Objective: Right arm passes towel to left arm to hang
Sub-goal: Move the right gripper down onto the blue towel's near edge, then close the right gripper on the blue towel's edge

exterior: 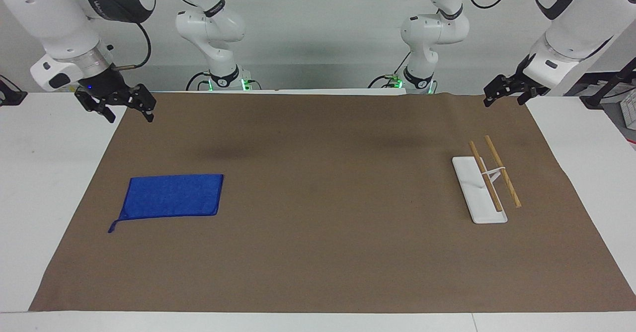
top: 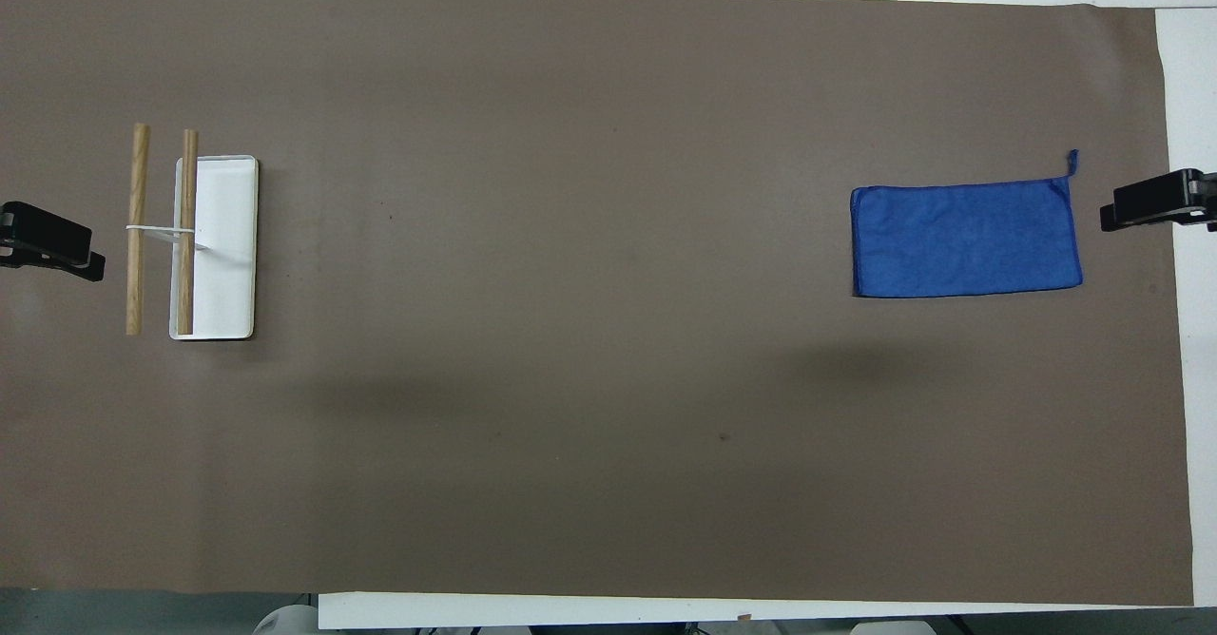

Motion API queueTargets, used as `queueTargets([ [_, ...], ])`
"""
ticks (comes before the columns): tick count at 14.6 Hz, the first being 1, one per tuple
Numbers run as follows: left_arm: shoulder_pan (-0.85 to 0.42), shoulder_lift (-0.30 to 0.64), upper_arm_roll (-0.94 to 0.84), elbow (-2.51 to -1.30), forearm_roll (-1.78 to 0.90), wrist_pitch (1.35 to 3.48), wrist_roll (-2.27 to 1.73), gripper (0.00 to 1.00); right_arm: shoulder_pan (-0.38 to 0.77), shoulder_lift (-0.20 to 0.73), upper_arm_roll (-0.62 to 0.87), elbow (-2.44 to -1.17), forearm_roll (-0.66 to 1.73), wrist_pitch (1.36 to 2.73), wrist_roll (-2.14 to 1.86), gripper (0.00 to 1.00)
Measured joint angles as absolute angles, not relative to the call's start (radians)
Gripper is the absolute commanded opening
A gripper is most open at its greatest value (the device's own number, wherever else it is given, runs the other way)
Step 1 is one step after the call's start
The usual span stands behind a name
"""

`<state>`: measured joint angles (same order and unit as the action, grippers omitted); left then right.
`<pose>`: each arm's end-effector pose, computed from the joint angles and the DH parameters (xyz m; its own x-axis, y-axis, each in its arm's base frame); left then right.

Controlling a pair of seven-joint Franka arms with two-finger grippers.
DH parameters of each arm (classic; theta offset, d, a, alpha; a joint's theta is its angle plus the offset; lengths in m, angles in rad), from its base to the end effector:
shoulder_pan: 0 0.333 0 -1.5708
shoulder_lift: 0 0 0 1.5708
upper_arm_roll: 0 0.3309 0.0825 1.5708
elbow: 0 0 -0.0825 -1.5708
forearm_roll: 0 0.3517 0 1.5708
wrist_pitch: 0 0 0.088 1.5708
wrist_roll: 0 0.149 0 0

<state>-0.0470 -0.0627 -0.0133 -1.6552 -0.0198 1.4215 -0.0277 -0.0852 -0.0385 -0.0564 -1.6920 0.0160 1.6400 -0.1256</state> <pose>0.4753 -0.0321 0.5815 0.9847 -0.0345 -0.1706 -0.0325 -0.9994 0.0142 0.5081 -0.0706 0.5698 0.9998 -0.0170 -0.0112 -0.0173 -0.9997 -0.0197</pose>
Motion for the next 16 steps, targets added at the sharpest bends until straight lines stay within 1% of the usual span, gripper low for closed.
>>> queueTargets([
  [7,-0.047,-0.063,-0.013,-1.655,-0.020,1.421,-0.028,1.00,-0.083,-0.036,-0.056,-1.692,0.016,1.635,-0.126,1.00],
  [9,-0.047,-0.063,-0.013,-1.655,-0.020,1.421,-0.028,1.00,-0.084,-0.029,-0.055,-1.705,0.016,1.665,-0.125,1.00],
  [10,-0.047,-0.063,-0.013,-1.655,-0.020,1.421,-0.028,1.00,-0.084,-0.021,-0.056,-1.730,0.016,1.703,-0.125,1.00],
  [16,-0.047,-0.063,-0.013,-1.655,-0.020,1.421,-0.028,1.00,-0.086,0.071,-0.062,-1.961,0.016,2.071,-0.190,1.00],
])
